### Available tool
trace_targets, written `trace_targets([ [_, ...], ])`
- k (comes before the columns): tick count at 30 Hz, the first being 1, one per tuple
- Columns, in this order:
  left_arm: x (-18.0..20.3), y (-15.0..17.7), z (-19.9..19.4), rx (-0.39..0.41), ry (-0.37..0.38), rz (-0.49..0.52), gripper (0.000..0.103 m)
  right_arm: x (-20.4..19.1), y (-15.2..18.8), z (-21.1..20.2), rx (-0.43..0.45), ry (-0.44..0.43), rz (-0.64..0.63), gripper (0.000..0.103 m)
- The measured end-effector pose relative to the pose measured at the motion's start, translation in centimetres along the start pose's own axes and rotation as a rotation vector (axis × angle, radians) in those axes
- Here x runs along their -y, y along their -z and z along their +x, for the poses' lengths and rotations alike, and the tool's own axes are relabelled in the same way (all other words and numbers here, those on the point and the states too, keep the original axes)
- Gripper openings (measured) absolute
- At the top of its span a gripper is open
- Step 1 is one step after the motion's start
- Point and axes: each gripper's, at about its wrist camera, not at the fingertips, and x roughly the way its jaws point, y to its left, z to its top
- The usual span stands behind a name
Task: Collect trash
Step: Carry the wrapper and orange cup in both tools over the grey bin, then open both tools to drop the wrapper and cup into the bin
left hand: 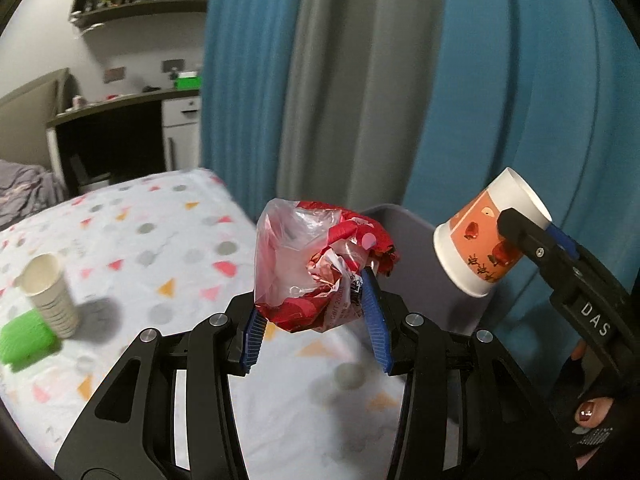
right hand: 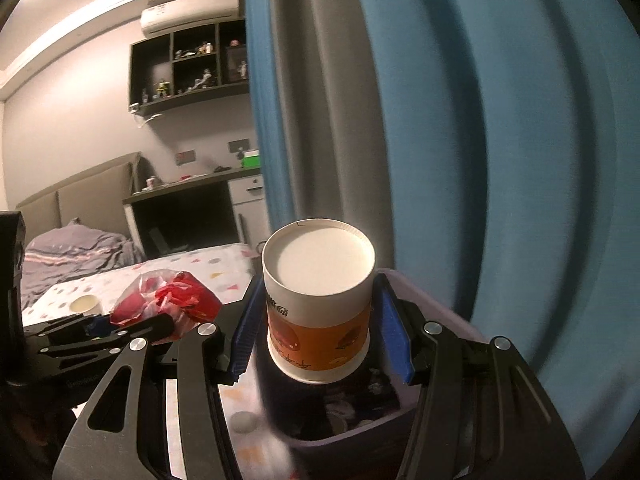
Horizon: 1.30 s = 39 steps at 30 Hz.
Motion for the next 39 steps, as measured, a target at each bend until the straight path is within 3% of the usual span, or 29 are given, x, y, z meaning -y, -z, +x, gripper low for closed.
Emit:
trace_targets([
  [10,2.9,-0.5,6.1,-0.07,0.117,0.018,0.043,2.6,0.2,1.2,-0.017,0.074,0.023,0.054],
  [29,4.7,0.9,11.0,-0.166,0.233,0.001,0.047,4.0,0.2,2.6,-0.028,0.121,0.039,0.054],
  [32,4.9,1.6,10.9,-0.177,0.241,0.0,0.057,4.1,0.2,2.9,-0.031,0.122,0.039,0.054],
  [34,4.6,1.7,10.7,-0.178,0.238,-0.004,0.071,4.0,0.3,3.1,-0.035,0.122,0.041,0.054],
  [39,2.9,2.2,9.0,-0.153,0.17,-0.018,0.084,4.0,0.6,3.7,-0.05,0.119,0.042,0.054],
])
